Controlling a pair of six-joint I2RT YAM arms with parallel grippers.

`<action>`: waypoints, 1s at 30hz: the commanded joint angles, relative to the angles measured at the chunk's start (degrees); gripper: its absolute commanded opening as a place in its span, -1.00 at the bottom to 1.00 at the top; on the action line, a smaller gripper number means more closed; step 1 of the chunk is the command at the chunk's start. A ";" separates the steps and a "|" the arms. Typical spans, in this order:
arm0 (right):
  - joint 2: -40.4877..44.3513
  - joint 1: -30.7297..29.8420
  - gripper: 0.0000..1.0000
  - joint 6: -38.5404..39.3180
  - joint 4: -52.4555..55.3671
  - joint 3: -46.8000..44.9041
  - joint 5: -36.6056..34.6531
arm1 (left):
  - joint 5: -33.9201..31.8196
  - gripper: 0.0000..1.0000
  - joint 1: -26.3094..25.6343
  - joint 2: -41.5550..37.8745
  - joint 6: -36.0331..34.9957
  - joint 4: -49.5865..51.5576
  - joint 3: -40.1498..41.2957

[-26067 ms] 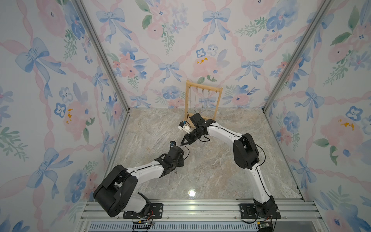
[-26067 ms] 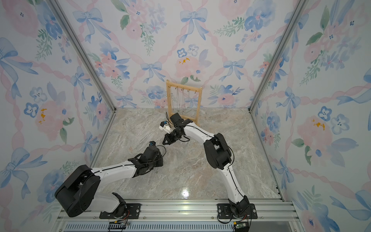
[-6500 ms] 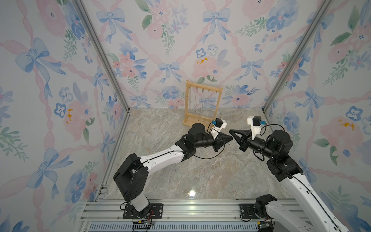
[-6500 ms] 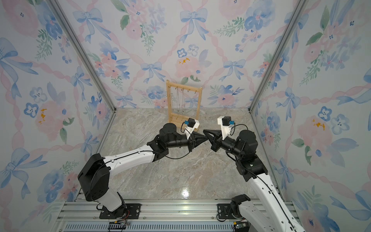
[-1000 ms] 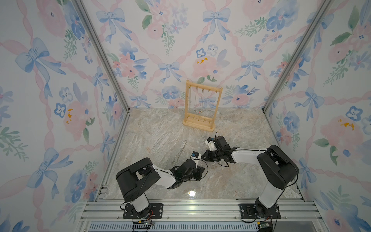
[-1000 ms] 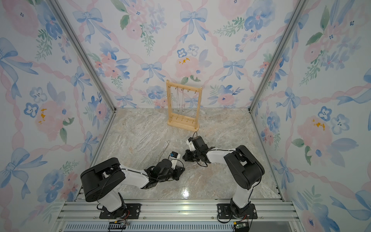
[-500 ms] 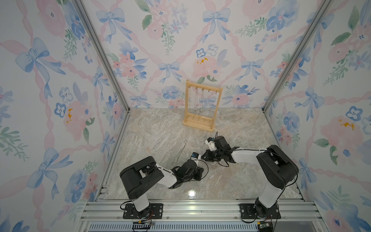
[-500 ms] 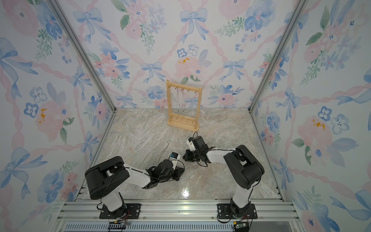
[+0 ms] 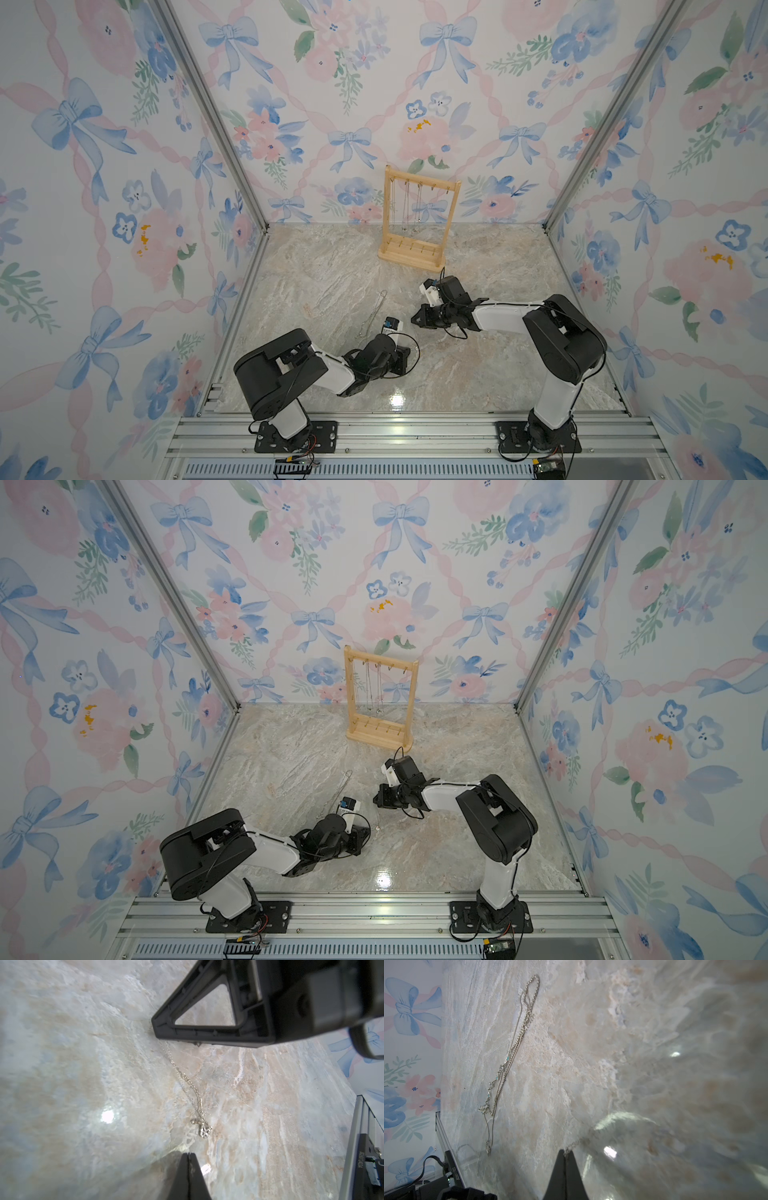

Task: Take the necklace off the jewelry display stand
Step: Place the necklace at the center of the board.

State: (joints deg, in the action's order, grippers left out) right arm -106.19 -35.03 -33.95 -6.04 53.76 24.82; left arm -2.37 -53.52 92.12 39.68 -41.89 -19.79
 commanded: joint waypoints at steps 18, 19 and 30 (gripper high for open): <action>1.15 2.41 -1.00 -4.26 -5.31 -4.11 1.06 | 0.62 -0.29 0.61 3.47 -7.23 6.84 -10.62; 1.16 2.53 -1.00 -4.45 -5.74 -4.34 1.32 | 0.09 -0.33 0.61 3.70 -7.68 7.62 -11.01; 0.99 4.13 -1.00 -6.72 -10.08 -6.38 3.21 | -5.13 -0.40 -0.61 6.60 -11.00 14.03 -15.27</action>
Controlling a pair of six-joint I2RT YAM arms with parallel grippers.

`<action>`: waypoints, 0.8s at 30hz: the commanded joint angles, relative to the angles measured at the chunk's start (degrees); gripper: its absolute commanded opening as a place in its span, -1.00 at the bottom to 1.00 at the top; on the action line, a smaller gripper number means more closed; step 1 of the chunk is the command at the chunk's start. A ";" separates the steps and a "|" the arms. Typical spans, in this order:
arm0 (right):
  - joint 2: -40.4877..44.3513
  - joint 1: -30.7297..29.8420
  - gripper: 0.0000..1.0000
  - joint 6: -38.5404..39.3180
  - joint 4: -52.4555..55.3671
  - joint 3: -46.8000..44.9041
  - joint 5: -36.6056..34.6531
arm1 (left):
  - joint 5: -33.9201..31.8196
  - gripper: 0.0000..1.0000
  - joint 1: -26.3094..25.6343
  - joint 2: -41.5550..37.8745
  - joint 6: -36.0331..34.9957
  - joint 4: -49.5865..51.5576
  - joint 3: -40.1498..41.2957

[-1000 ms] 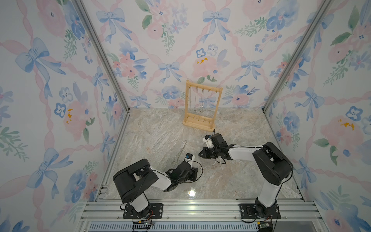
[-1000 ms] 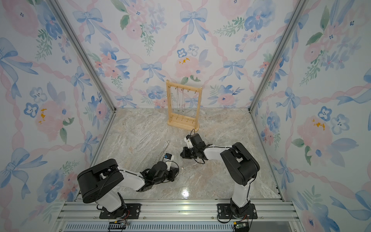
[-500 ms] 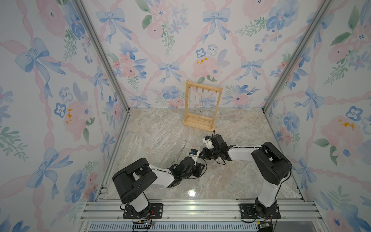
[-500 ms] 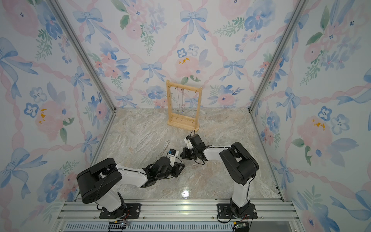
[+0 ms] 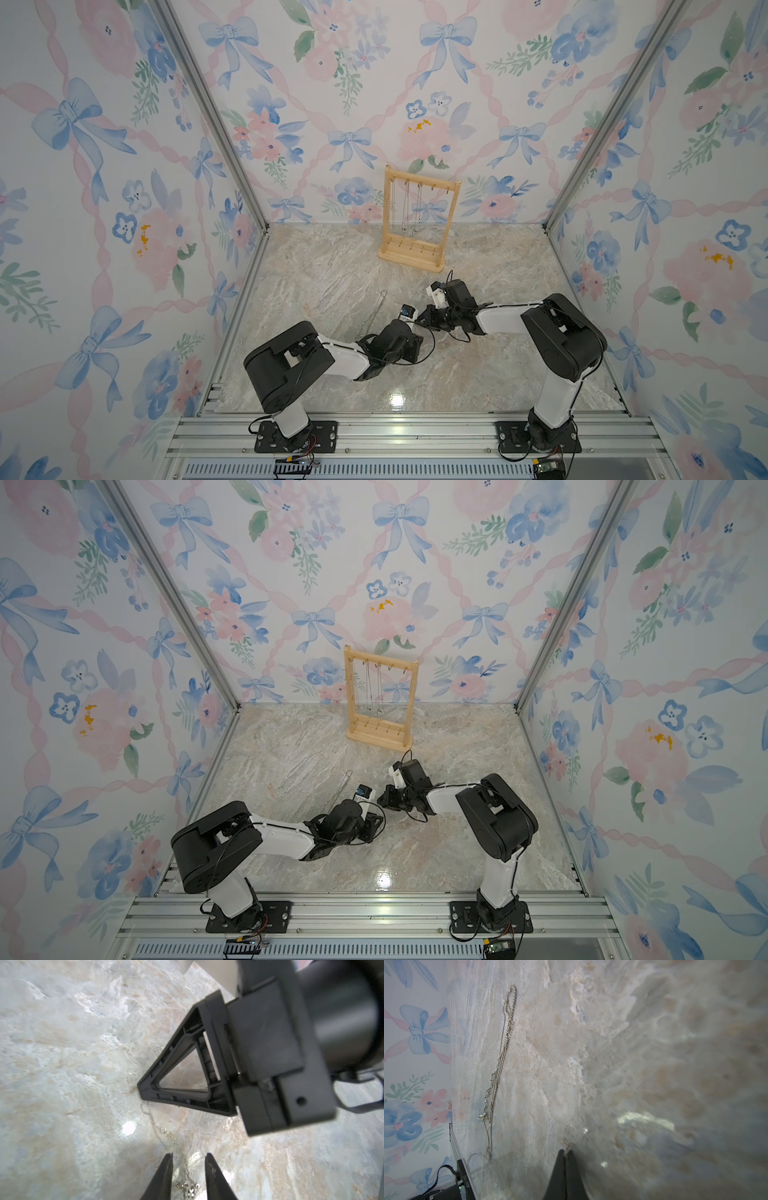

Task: Take the necklace off the jewelry display stand
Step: Place the necklace at the center of the board.

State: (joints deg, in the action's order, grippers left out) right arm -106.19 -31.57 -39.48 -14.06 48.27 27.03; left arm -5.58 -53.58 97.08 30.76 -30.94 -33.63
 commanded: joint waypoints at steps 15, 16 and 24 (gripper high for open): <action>1.03 1.69 -1.00 -2.88 -5.44 -2.61 2.52 | -9.50 -0.48 -4.86 4.31 -3.61 11.86 -4.70; 0.94 1.77 -1.00 -2.88 -5.51 -2.60 2.55 | -9.85 -0.50 -4.89 4.10 -3.28 11.96 -4.25; 0.99 1.78 -1.00 -3.05 -5.71 -2.76 2.60 | -9.68 -0.56 -4.93 2.79 -1.11 11.96 -0.69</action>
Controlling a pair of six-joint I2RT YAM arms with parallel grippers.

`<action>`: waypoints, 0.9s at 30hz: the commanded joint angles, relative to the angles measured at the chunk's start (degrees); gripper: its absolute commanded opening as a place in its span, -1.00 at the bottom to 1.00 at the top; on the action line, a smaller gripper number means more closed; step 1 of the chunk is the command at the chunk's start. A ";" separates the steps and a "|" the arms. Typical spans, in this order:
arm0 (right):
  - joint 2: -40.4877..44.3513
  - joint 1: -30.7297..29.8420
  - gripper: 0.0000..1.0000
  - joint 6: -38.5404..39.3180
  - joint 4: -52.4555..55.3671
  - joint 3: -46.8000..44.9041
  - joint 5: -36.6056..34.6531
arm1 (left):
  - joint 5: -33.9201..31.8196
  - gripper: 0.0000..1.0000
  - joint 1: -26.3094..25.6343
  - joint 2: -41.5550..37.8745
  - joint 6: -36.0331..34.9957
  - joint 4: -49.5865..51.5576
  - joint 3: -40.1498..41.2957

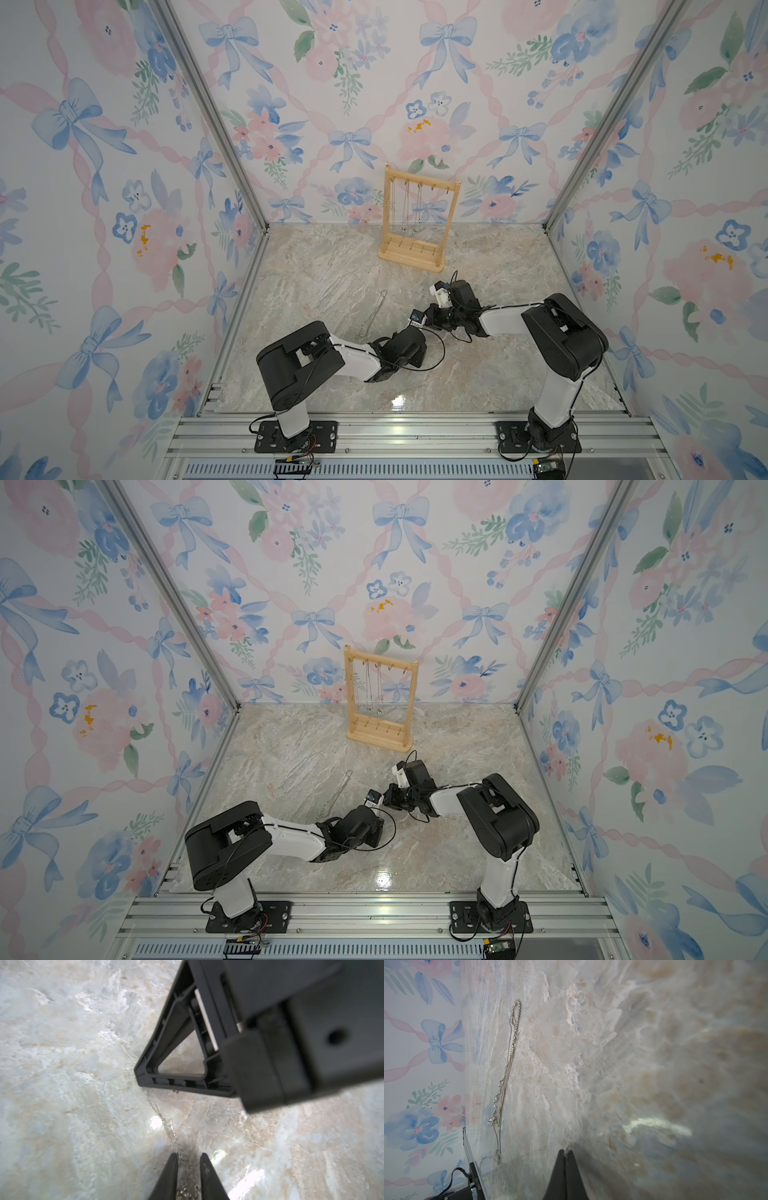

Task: Take the necklace off the jewelry display stand
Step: Place the necklace at the center of the board.

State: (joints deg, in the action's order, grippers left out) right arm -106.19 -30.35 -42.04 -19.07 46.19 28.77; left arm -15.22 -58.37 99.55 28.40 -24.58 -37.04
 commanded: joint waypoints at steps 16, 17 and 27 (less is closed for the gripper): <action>0.38 -0.45 -1.00 -0.23 0.21 0.47 0.24 | 1.77 -0.64 -0.94 -3.10 3.10 5.77 8.45; 0.40 -0.67 -1.00 -0.15 0.43 0.80 0.14 | 1.54 -0.64 -0.93 -3.36 3.23 5.90 8.87; -3.13 -4.13 -1.00 -1.19 -0.15 4.56 -0.31 | -0.26 -0.65 -0.94 -7.78 5.23 8.68 12.83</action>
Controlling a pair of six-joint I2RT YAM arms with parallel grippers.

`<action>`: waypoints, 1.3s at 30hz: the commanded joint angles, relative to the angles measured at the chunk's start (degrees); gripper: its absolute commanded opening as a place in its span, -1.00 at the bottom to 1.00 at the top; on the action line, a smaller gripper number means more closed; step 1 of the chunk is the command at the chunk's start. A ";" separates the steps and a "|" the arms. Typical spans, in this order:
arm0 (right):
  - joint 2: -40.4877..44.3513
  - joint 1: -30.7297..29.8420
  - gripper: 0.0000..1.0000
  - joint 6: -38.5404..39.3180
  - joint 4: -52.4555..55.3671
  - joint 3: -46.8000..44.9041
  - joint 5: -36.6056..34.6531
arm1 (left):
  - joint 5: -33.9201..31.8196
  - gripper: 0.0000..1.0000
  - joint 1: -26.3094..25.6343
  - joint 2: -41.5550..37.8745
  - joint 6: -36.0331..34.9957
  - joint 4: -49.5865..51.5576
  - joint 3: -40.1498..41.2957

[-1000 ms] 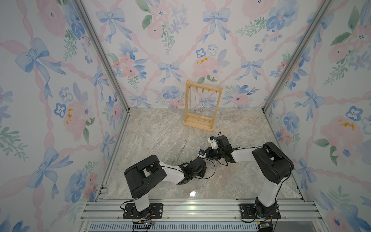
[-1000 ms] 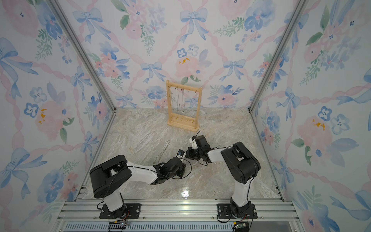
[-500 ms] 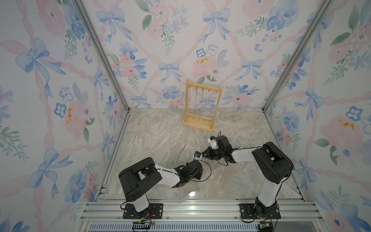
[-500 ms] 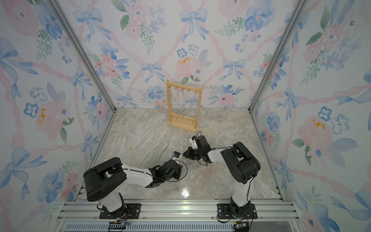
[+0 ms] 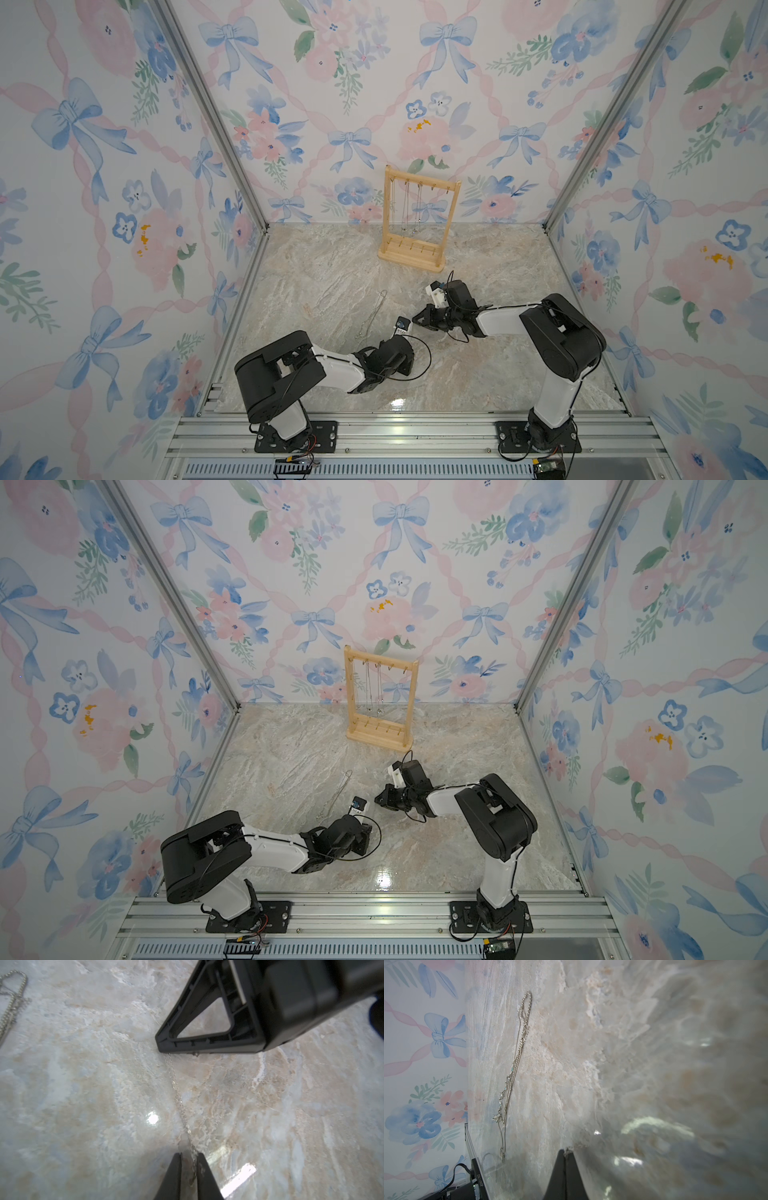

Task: Take the necklace off the jewelry display stand
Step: Place the necklace at the center of the board.

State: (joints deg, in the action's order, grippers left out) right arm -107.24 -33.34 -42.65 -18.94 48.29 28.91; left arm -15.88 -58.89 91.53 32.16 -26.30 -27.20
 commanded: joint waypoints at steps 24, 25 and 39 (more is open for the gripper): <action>-9.48 -7.76 -1.00 -1.74 2.07 12.57 -2.45 | -4.17 -0.67 -0.40 -10.13 6.44 15.31 9.80; -9.48 -7.64 -1.00 -1.65 2.02 12.44 -2.45 | -4.16 -0.67 -0.39 -9.87 6.58 15.32 9.64; -9.48 -5.83 -1.00 -1.20 0.68 9.76 -2.63 | -4.73 -0.54 0.21 -16.44 5.00 16.37 6.30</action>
State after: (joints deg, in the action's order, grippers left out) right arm -115.52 -39.77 -44.53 -17.54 59.05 26.92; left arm -20.36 -59.18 76.16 37.71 -13.26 -19.40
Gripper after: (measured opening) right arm 0.047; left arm 0.226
